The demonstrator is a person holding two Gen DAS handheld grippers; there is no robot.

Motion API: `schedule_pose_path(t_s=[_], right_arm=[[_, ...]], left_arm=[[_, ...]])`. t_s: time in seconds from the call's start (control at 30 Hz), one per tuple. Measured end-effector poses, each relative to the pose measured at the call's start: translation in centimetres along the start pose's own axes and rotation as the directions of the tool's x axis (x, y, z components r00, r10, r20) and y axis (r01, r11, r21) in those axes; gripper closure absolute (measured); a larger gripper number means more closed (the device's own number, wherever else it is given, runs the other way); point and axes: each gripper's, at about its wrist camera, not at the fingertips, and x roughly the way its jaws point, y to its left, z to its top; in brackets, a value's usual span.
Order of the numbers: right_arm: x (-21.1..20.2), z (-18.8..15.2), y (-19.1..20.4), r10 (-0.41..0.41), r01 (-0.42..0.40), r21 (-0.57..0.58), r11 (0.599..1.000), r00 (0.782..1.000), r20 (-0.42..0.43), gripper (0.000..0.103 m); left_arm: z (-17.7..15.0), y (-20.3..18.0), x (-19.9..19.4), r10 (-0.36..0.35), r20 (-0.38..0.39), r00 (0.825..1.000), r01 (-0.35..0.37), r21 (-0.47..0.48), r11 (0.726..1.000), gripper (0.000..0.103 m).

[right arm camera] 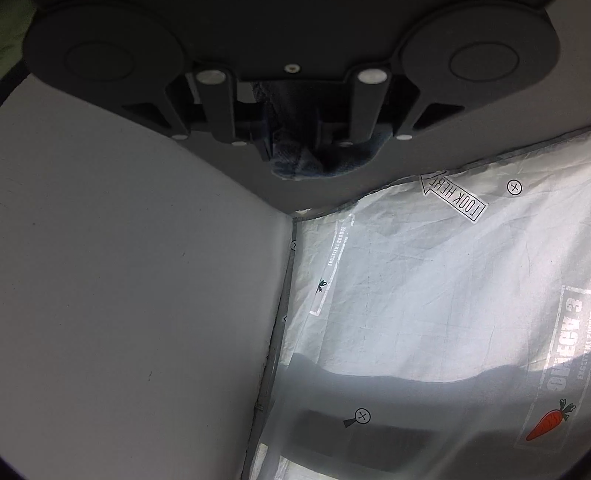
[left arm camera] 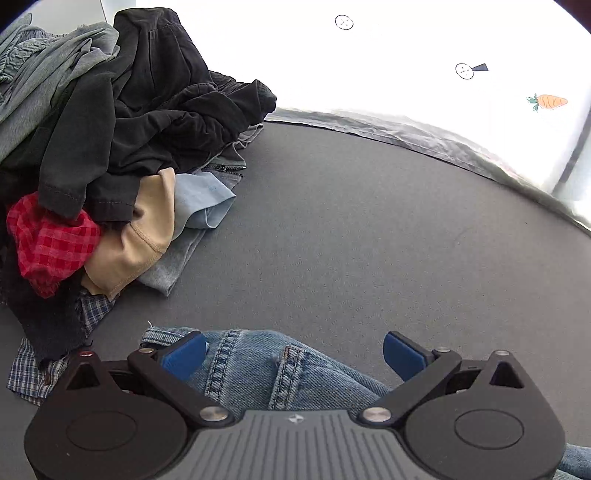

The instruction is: Fold clothes

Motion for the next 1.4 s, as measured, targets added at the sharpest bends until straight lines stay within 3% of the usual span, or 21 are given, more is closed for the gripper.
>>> schedule_pose_path(t_s=[0.07, 0.17, 0.4, 0.77, 0.9, 1.07, 1.33, 1.4], right_arm=[[2.2, -1.7, 0.2, 0.023, -0.024, -0.015, 1.0, 0.996, -0.086, 0.069], [3.4, -4.5, -0.5, 0.085, -0.076, 0.066, 0.995, 0.984, -0.155, 0.06], [5.1, -11.9, -2.4, 0.182, -0.102, 0.253, 0.962, 0.931, -0.317, 0.058], [7.4, -16.2, -1.0, 0.23, -0.112, 0.29, 0.95, 0.88, -0.415, 0.057], [8.2, -16.1, -0.3, 0.231, -0.119, 0.282, 0.952, 0.884, -0.407, 0.057], [8.5, -15.8, 0.0, 0.233, -0.128, 0.273, 0.953, 0.887, -0.397, 0.075], [9.4, -15.7, 0.4, 0.241, -0.126, 0.295, 0.947, 0.887, -0.394, 0.075], [9.4, -15.8, -0.1, 0.245, -0.124, 0.312, 0.942, 0.89, -0.385, 0.083]], left_arm=[[-0.6, -0.9, -0.2, -0.003, -0.01, 1.0, 0.003, 0.005, 1.0, 0.002], [-1.6, -2.1, -1.1, -0.005, -0.009, 1.0, 0.005, 0.046, 0.999, 0.002], [-4.2, -4.4, -0.8, 0.027, -0.054, 0.998, -0.02, 0.121, 0.992, 0.001], [-5.0, -7.2, 0.9, 0.126, -0.072, 0.989, -0.112, 0.176, 0.978, 0.0], [-5.3, -7.3, 0.8, 0.135, -0.059, 0.989, -0.123, 0.17, 0.978, 0.0], [-5.3, -7.6, 0.7, 0.151, -0.054, 0.987, -0.141, 0.161, 0.977, 0.0], [-5.6, -7.6, 0.6, 0.151, -0.036, 0.988, -0.145, 0.149, 0.978, 0.0], [-5.5, -7.7, 0.6, 0.157, -0.035, 0.987, -0.15, 0.153, 0.977, 0.0]])
